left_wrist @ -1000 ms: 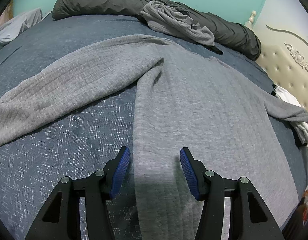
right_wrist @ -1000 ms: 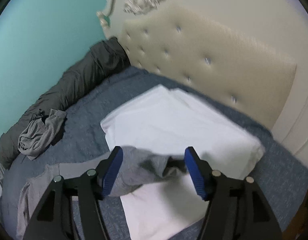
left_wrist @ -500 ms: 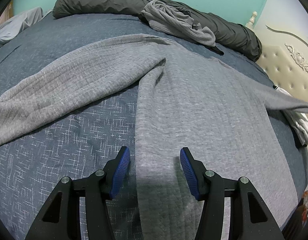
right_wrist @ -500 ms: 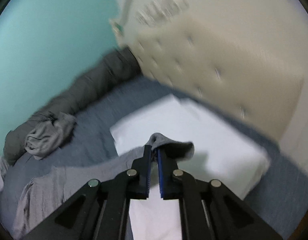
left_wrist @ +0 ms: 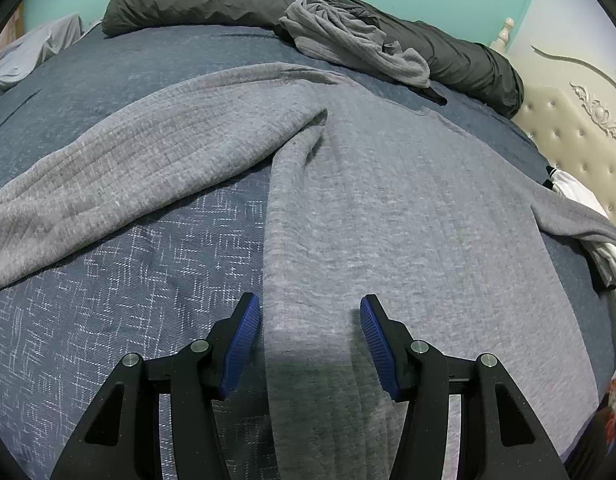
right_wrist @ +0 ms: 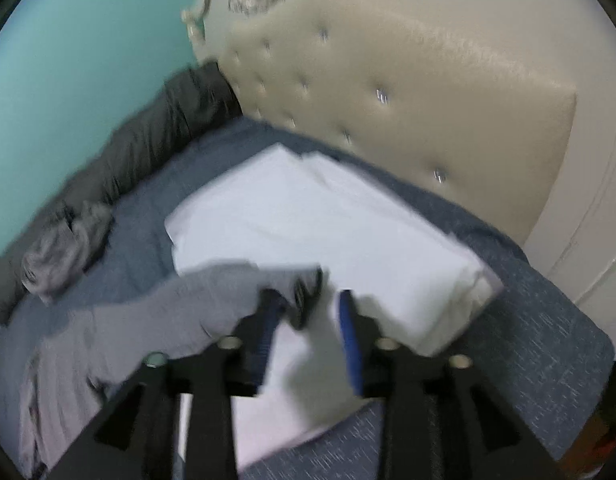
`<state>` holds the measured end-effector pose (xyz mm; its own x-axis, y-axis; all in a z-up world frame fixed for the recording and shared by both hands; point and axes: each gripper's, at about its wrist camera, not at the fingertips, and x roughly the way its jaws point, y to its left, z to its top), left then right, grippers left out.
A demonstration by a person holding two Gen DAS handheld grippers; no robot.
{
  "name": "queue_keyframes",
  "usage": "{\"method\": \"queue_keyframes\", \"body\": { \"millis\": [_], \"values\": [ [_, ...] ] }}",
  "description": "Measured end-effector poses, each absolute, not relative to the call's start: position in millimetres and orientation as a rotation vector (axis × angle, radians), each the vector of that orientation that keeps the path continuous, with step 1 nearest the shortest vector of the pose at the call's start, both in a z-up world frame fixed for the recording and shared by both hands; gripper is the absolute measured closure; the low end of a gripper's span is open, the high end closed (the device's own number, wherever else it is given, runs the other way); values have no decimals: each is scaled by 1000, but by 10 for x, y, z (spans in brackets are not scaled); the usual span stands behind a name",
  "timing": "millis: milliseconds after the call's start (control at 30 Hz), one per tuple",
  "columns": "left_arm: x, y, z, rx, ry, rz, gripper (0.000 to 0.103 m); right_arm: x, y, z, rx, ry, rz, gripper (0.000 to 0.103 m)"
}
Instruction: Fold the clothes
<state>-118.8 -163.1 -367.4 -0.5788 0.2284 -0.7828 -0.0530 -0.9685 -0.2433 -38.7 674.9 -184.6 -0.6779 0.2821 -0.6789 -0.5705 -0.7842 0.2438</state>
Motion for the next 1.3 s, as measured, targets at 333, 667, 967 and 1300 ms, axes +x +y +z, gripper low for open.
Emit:
{"method": "queue_keyframes", "body": {
  "millis": [333, 667, 967, 1300],
  "values": [
    [-1195, -1638, -3669, -1350, -295, 2641, 46, -666, 6675, -1758, -939, 634, 2419, 49],
    [-1192, -1652, -3662, -1345, -299, 2642, 46, -635, 6459, -1683, -951, 512, 2496, 99],
    [-1182, -1624, -3646, -1344, -293, 2638, 46, -336, 6500, -2005, -1141, 416, 2464, 99],
    [-1198, -1629, -3652, -1346, -294, 2637, 46, -223, 6685, -1764, -903, 611, 2506, 65]
  ]
}}
